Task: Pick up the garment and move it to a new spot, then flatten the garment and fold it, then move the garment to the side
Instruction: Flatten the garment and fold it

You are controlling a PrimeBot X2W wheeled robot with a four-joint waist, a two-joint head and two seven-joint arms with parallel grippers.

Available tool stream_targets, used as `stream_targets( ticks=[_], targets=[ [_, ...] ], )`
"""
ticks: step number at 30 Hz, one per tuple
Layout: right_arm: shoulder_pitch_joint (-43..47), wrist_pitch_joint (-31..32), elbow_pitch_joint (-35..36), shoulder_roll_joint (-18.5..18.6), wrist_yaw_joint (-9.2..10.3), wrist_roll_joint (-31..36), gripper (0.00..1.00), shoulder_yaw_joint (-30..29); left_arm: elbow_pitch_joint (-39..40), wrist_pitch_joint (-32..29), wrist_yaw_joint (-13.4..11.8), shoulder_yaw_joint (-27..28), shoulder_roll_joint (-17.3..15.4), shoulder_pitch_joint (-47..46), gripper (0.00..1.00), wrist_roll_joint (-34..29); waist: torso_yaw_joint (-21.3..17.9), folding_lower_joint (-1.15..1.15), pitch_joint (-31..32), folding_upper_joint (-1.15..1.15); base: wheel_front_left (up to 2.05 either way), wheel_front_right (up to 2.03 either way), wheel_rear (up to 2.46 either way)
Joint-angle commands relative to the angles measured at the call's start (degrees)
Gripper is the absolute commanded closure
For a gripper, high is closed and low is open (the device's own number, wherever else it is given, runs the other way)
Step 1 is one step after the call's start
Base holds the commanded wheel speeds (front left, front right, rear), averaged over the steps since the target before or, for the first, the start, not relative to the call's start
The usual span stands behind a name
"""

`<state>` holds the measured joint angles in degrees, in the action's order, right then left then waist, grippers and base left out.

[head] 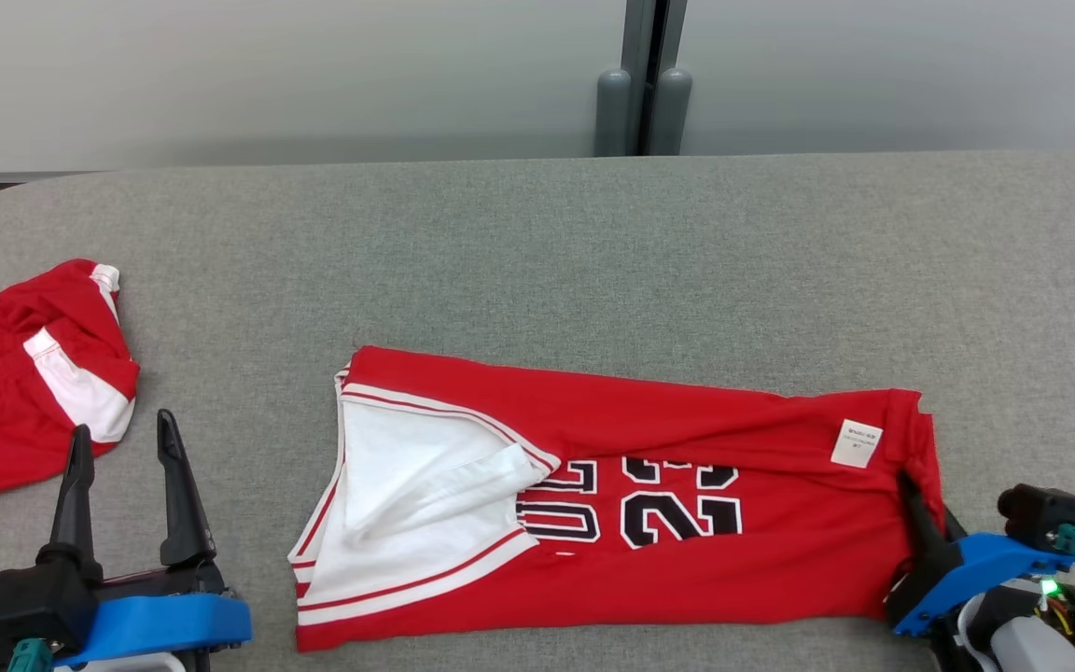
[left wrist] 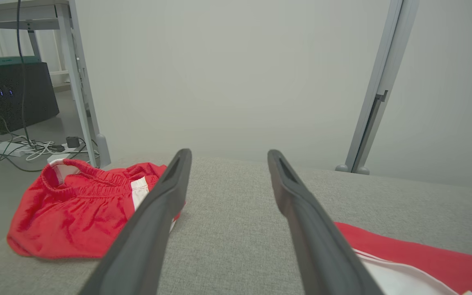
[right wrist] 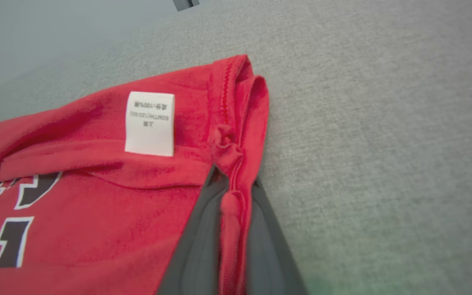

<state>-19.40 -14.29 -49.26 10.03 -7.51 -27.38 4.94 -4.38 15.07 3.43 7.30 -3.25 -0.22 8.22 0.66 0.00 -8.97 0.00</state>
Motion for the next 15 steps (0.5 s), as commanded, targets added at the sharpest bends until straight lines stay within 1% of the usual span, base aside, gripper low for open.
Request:
stream_targets(
  ticks=[1,10,13,15],
  targets=[
    [0.0,-0.5,-0.1,1.8,0.03,-0.5,1.0,-0.5,0.0,0.1,0.2,0.5,0.1,0.2,0.0,-0.7,-0.1,0.0,0.2,0.0,0.0,0.0,0.0],
    [-2.0,-0.7,0.8,10.5,0.02,-0.7,1.0,-4.4,-0.5,0.1,0.8,1.7,0.3,1.2,0.0,-1.8,-0.9,0.0,1.3,0.0,0.0,0.0,0.0],
    [-2.7,-0.6,1.4,11.8,0.02,-0.3,1.0,-4.6,-0.7,0.1,1.0,2.0,0.4,1.2,0.0,-2.1,-1.3,0.0,1.5,0.0,0.0,0.0,0.0],
    [-3.1,-0.1,1.9,11.9,0.02,0.0,1.0,-4.3,-0.9,0.1,1.1,2.0,0.4,1.2,0.0,-2.1,-1.5,0.0,1.6,0.0,0.0,0.0,0.0]
  ],
)
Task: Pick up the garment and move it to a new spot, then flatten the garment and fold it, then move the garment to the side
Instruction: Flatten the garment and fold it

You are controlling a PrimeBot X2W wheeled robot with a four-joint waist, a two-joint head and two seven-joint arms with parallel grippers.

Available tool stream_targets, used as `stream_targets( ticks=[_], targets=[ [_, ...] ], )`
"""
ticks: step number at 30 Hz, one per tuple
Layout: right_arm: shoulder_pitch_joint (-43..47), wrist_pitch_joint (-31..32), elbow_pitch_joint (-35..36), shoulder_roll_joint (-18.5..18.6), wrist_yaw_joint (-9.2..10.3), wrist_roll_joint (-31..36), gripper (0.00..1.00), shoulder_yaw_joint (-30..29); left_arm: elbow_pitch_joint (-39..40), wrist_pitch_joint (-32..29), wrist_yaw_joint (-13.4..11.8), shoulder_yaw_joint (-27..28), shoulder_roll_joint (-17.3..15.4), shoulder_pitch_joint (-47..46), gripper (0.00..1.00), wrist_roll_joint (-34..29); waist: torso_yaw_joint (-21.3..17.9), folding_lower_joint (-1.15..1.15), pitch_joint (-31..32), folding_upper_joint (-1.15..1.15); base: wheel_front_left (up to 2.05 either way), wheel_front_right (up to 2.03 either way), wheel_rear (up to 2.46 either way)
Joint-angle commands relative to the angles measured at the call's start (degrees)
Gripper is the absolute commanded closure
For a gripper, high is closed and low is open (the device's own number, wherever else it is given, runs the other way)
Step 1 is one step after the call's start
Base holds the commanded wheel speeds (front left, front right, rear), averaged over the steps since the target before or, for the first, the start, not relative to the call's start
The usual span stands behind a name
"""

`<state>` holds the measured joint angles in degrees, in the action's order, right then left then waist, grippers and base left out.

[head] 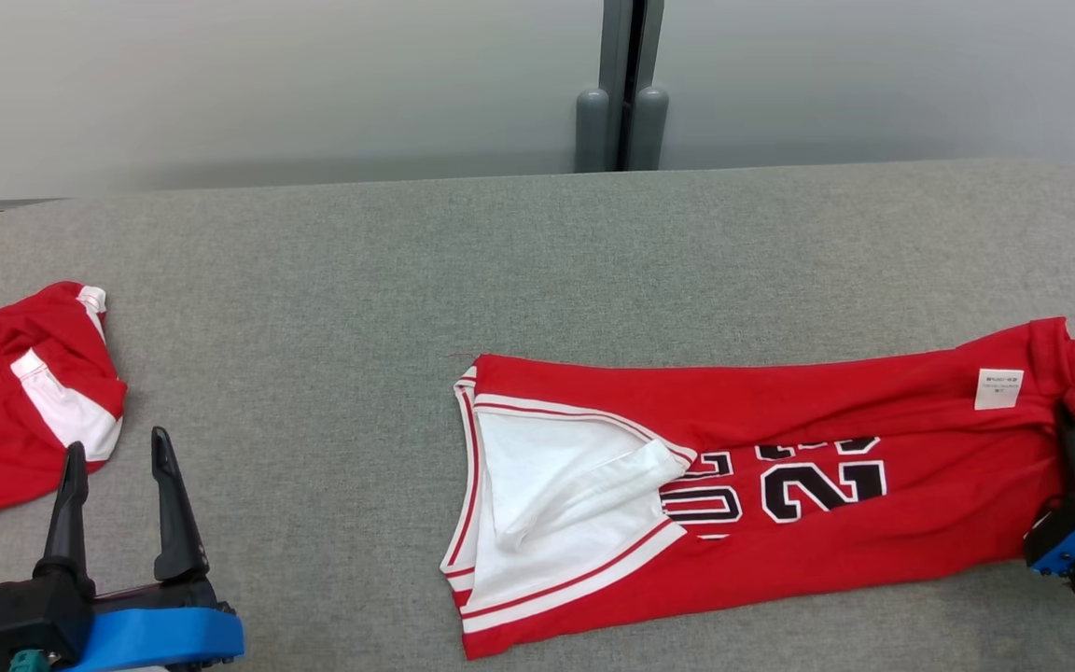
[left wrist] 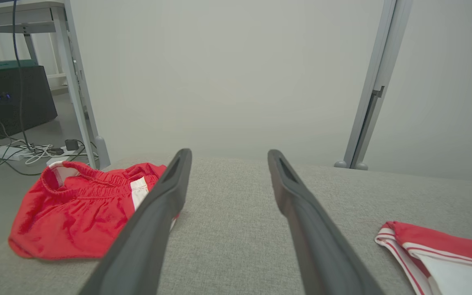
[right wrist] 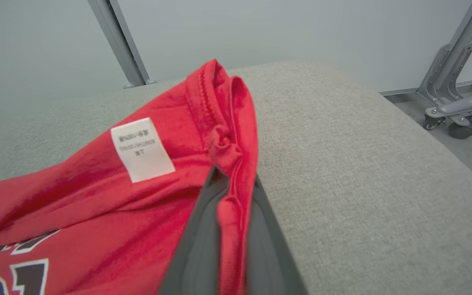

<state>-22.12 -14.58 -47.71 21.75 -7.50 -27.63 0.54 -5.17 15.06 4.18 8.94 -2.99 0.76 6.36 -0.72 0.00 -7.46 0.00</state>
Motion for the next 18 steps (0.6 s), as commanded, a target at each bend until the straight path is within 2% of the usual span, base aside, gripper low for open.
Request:
stream_targets(
  ticks=[1,14,18],
  targets=[
    [-0.5,0.1,0.8,0.0,0.01,0.3,1.0,0.4,-0.2,0.1,0.2,0.3,0.1,0.3,0.0,-0.3,-0.2,0.0,0.2,0.0,0.0,0.0,0.0],
    [3.3,1.8,13.4,-6.8,-0.01,2.1,1.0,5.6,-0.8,0.1,0.0,-0.6,0.1,0.4,0.0,0.3,-0.3,0.0,0.4,0.0,0.0,0.0,0.0],
    [4.1,3.7,19.6,-10.0,-0.01,3.1,1.0,9.6,-1.1,0.1,0.0,-1.1,0.1,-0.3,0.0,0.3,0.1,0.0,0.2,0.0,0.0,0.0,0.0]
  ],
)
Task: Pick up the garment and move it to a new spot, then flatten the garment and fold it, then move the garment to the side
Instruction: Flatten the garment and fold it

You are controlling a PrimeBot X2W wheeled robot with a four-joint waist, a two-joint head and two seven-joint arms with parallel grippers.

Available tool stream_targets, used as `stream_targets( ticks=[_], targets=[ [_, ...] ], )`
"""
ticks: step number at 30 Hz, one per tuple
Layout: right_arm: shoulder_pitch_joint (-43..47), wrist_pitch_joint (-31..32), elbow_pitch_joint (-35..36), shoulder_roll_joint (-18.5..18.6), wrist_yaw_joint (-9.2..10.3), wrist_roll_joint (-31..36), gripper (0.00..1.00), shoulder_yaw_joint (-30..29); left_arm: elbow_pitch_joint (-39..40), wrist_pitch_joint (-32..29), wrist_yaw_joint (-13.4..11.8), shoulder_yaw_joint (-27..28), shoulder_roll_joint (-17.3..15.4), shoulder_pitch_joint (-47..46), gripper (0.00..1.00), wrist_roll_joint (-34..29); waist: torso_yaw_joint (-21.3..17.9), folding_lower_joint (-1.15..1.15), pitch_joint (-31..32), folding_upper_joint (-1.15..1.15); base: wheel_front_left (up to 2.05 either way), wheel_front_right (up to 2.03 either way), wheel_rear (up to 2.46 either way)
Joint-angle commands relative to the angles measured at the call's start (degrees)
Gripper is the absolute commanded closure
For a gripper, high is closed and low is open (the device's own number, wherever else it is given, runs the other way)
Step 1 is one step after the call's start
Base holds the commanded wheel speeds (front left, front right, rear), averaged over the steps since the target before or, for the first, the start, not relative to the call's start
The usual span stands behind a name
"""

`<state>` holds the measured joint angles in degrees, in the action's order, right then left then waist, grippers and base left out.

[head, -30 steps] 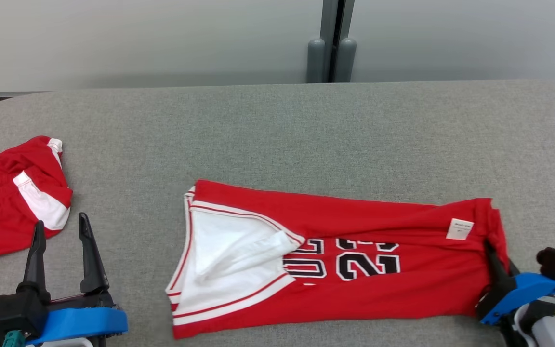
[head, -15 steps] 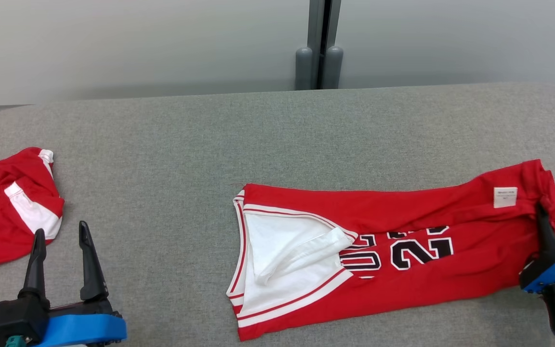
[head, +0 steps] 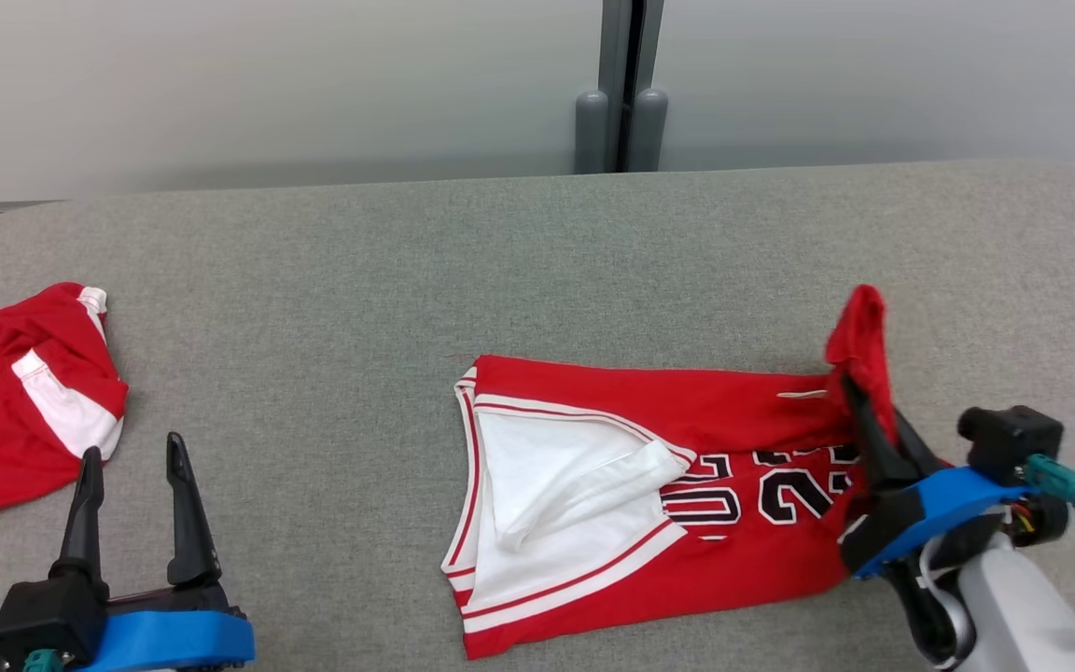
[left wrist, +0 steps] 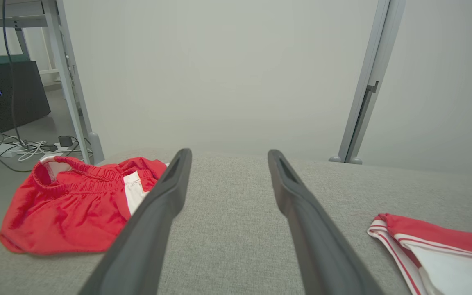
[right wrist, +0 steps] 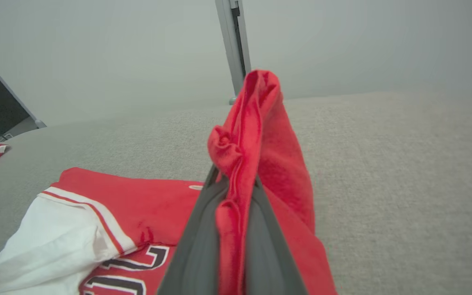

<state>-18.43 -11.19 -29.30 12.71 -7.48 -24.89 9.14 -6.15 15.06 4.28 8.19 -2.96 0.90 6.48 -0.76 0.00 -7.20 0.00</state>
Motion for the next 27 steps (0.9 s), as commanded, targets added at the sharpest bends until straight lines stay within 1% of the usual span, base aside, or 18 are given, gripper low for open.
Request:
stream_targets(
  ticks=[1,6,11,14,21,27],
  targets=[
    [0.6,0.9,2.2,-1.6,-0.03,0.4,1.0,1.9,-0.2,0.1,-0.1,-0.4,0.1,-0.7,0.0,0.2,0.3,0.0,-0.2,0.0,0.0,0.0,0.0],
    [0.5,2.5,5.8,-5.2,-0.03,0.9,1.0,6.6,-0.5,0.1,-0.2,-0.9,0.1,-1.5,0.0,0.4,1.0,0.0,-0.7,0.0,0.0,0.0,0.0],
    [-0.9,2.9,6.4,-7.4,-0.03,0.9,1.0,10.0,-0.3,0.1,-0.6,-1.9,0.1,-1.7,0.0,0.5,1.6,0.0,-1.3,0.0,0.0,0.0,0.0],
    [-2.2,2.8,6.2,-8.7,-0.03,0.2,1.0,12.8,-1.0,0.1,-0.1,-1.8,0.1,-2.6,0.0,0.5,2.1,0.0,-1.9,0.0,0.0,0.0,0.0],
    [-5.6,1.8,3.5,-9.8,-0.03,-2.4,1.0,18.5,-2.0,0.1,0.0,-2.9,0.1,-4.2,0.0,1.0,3.7,0.0,-3.1,0.0,0.0,0.0,0.0],
    [-8.3,-0.1,1.3,-9.8,-0.03,-7.8,1.0,23.7,-2.9,0.1,0.2,-3.7,0.1,-5.5,0.0,1.4,5.3,0.0,-3.7,0.0,0.0,0.0,0.0]
  ],
)
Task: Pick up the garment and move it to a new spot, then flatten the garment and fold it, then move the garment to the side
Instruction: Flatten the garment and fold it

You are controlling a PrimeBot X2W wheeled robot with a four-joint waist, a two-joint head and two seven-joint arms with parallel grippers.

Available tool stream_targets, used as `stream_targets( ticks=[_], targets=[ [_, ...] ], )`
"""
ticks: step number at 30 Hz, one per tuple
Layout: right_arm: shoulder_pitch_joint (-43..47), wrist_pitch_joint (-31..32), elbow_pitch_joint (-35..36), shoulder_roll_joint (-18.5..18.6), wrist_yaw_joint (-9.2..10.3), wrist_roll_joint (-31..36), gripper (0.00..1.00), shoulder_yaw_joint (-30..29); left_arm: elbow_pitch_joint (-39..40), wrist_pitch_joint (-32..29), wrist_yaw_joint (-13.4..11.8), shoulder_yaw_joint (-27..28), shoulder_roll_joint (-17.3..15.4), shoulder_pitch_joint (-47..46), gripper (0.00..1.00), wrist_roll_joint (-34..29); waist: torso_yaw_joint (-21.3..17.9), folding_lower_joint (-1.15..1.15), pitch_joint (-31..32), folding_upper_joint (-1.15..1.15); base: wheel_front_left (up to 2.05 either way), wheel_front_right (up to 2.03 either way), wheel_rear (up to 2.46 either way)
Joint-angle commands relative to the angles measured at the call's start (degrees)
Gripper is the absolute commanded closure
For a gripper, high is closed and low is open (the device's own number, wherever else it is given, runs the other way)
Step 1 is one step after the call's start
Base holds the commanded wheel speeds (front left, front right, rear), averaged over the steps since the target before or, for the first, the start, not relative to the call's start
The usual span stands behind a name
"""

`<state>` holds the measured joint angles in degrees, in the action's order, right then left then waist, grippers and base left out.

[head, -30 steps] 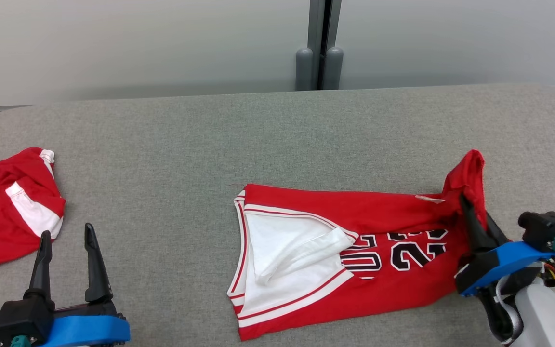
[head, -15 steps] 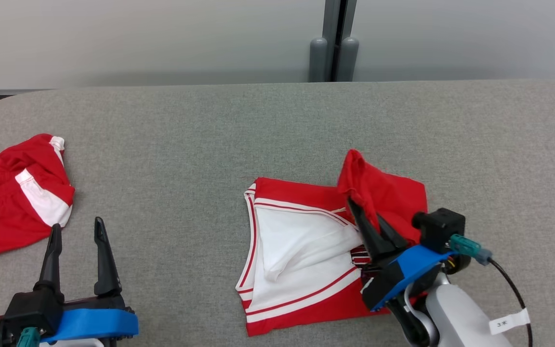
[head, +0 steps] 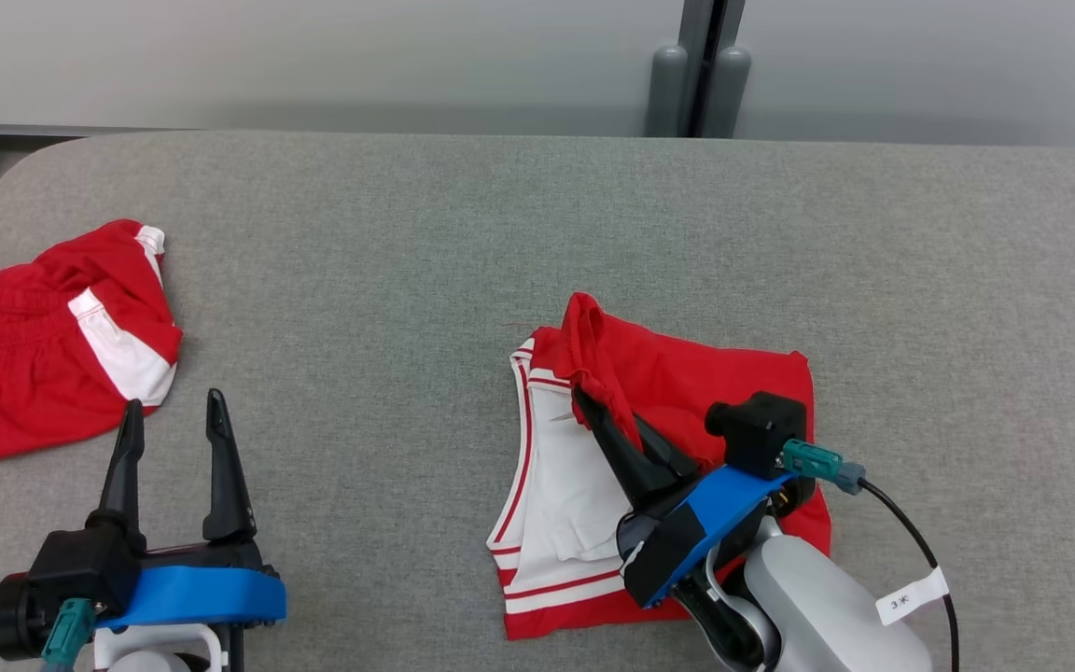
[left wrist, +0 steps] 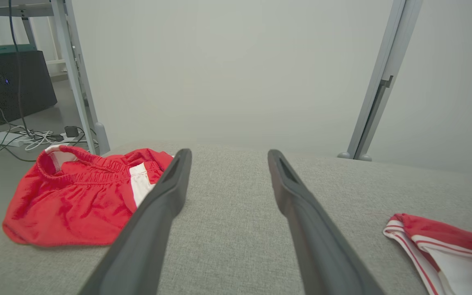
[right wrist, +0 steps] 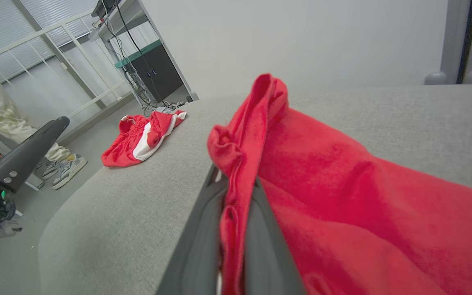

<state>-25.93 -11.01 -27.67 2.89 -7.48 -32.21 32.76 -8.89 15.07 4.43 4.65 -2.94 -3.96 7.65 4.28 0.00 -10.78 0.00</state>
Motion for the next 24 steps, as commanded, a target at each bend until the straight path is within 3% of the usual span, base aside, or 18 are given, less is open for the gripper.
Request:
stream_targets(
  ticks=[1,2,3,4,5,13,24],
  targets=[
    [-1.2,-0.6,-0.7,0.0,-0.03,-1.1,1.0,0.7,-0.2,0.1,0.0,-0.2,0.1,-0.8,0.0,0.3,0.4,0.0,-0.2,0.0,0.0,0.0,0.0],
    [-1.4,-0.9,-1.5,0.0,-0.03,-1.7,1.0,1.2,-0.3,0.1,0.0,-0.3,0.1,-0.9,0.0,0.3,0.5,0.0,-0.2,0.0,0.0,0.0,0.0],
    [-1.6,-1.1,-2.4,0.0,-0.03,-2.1,0.82,1.7,-0.3,0.1,-0.1,-0.5,0.1,-1.0,0.0,0.4,0.6,0.0,-0.3,0.0,0.0,0.0,0.0],
    [-1.7,-1.2,-3.2,0.0,-0.03,-2.8,0.31,2.3,-0.3,0.1,-0.2,-0.6,0.1,-1.0,0.0,0.3,0.7,0.0,-0.3,0.0,0.0,0.0,0.0],
    [-2.1,-1.5,-3.9,0.0,-0.03,-3.3,0.0,2.8,-0.4,0.1,-0.3,-0.6,0.1,-1.0,0.0,0.3,0.7,0.0,-0.3,0.0,0.0,0.0,0.0],
    [-4.3,-3.9,-3.3,0.0,-0.03,-2.0,0.0,1.9,-0.1,0.1,-0.6,0.0,0.1,0.3,0.0,0.5,-1.3,0.0,0.5,0.0,0.0,0.0,0.0],
    [2.9,-4.2,9.0,2.0,-0.03,10.3,0.0,-16.0,0.9,0.1,-0.3,-0.2,0.1,1.2,0.0,-0.1,-4.8,0.0,2.5,0.0,0.0,0.0,0.0]
  ],
)
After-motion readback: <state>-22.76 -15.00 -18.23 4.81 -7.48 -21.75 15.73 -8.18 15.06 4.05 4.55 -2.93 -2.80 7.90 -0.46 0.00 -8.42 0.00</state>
